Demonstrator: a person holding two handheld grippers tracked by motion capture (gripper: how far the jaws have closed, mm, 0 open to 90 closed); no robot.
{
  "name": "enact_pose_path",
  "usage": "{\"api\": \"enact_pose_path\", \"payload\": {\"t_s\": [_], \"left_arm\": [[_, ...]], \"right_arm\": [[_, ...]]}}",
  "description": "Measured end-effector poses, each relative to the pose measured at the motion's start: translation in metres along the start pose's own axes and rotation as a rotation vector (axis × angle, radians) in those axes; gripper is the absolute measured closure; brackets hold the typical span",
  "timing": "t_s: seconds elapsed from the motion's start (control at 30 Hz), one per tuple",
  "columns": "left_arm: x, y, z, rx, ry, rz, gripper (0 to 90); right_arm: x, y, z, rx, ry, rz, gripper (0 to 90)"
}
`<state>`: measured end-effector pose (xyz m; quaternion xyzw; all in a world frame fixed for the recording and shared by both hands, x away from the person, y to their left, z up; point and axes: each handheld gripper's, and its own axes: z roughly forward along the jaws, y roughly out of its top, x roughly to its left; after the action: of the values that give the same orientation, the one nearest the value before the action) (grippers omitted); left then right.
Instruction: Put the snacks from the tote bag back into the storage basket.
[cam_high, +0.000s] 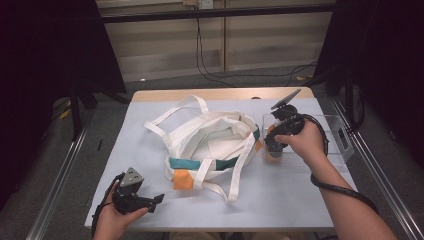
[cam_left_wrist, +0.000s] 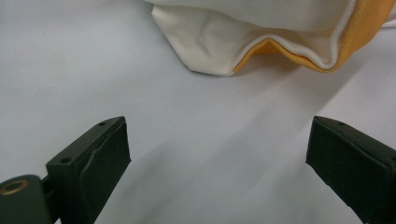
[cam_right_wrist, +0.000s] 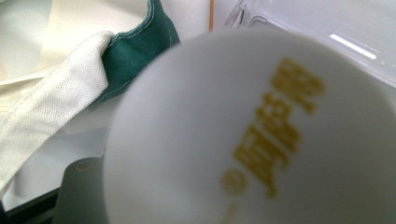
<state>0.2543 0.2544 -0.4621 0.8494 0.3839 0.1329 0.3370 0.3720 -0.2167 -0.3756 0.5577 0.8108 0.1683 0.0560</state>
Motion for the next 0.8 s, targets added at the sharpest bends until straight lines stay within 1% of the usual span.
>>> {"api": "enact_pose_path", "payload": {"t_s": [0.07, 0.1, 0.13, 0.17, 0.23, 0.27, 0.33, 0.43, 0.47, 0.5, 0.67, 0.77, 0.8], "left_arm": [[0.0, 0.0, 0.0, -0.002, -0.001, -0.003, 5.9], [0.0, 0.0, 0.0, -0.002, 0.001, -0.001, 5.9], [0.0, 0.001, 0.0, -0.005, 0.003, 0.001, 5.9], [0.0, 0.0, 0.0, -0.005, 0.002, 0.001, 5.9], [0.0, 0.0, 0.001, -0.003, -0.003, -0.009, 5.9], [0.0, -0.001, 0.001, 0.0, -0.004, -0.003, 5.9], [-0.001, 0.0, 0.0, 0.0, -0.004, -0.005, 5.9], [0.001, 0.0, 0.0, -0.003, 0.005, 0.002, 5.9], [0.0, -0.001, 0.0, -0.002, -0.002, -0.008, 5.9], [0.001, 0.0, -0.001, 0.005, 0.006, 0.01, 5.9], [0.001, -0.001, 0.0, -0.008, 0.001, -0.009, 5.9], [0.001, -0.002, 0.0, 0.003, 0.001, -0.005, 5.9], [0.001, -0.002, -0.001, 0.005, 0.001, -0.005, 5.9]], "right_arm": [[0.0, -0.002, 0.0, -0.016, -0.001, 0.005, 29.6], [0.0, -0.003, 0.0, -0.022, -0.001, -0.003, 29.6], [0.0, -0.004, 0.0, -0.028, 0.003, 0.006, 29.6], [0.001, -0.005, 0.0, -0.027, -0.003, 0.011, 29.6], [0.001, -0.007, 0.0, -0.041, -0.005, -0.005, 29.6], [0.001, -0.008, 0.0, -0.04, -0.004, -0.003, 29.5], [0.002, -0.01, 0.001, -0.055, -0.009, -0.014, 29.5], [0.003, -0.012, 0.001, -0.069, -0.017, -0.014, 29.5], [0.003, -0.013, 0.001, -0.075, -0.018, -0.012, 29.5], [0.002, -0.013, 0.001, -0.082, -0.012, -0.018, 29.5], [0.003, -0.015, 0.001, -0.094, -0.017, -0.008, 29.4], [0.003, -0.016, 0.002, -0.103, -0.02, -0.013, 29.4], [0.003, -0.016, 0.002, -0.108, -0.02, -0.025, 29.4]]}}
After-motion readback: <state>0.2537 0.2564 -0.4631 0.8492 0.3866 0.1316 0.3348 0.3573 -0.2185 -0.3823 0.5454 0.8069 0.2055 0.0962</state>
